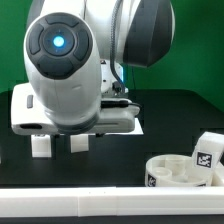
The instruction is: Assemble stool
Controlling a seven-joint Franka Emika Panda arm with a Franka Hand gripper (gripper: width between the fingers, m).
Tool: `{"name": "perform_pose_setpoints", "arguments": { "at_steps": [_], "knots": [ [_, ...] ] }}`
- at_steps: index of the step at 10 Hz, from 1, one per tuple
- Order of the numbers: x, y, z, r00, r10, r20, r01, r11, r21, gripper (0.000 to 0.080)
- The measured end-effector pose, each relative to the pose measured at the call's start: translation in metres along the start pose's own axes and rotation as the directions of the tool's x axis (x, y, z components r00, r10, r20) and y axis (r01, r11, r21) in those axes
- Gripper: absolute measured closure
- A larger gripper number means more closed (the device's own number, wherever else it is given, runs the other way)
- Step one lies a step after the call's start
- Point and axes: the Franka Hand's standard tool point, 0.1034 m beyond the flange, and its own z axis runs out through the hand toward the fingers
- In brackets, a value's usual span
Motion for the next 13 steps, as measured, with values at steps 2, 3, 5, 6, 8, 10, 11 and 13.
{"name": "perform_pose_setpoints", "arguments": {
  "at_steps": [2,3,5,6,8,10,11,13],
  "knots": [
    [-0.002,-0.001,0.006,1.000,-0.002,0.025,0.002,1.000,0.001,0.0151],
    [-0.003,-0.002,0.007,1.000,-0.001,0.031,0.001,1.000,0.002,0.0151],
    [-0.013,-0.004,0.009,0.986,-0.001,0.167,-0.001,1.000,0.013,0.0151],
    [-0.008,-0.004,0.007,0.979,-0.001,0.205,-0.001,1.000,0.011,0.0151],
    [-0.002,-0.006,0.008,0.978,-0.003,0.208,0.001,1.000,0.006,0.0151],
    [0.001,-0.008,0.010,0.980,-0.005,0.197,0.005,1.000,0.002,0.0151],
    [0.003,-0.007,0.015,0.981,-0.005,0.192,0.005,1.000,0.001,0.0151],
    [0.005,-0.007,0.026,0.984,0.003,0.180,-0.002,1.000,-0.003,0.0151]
  ]
}}
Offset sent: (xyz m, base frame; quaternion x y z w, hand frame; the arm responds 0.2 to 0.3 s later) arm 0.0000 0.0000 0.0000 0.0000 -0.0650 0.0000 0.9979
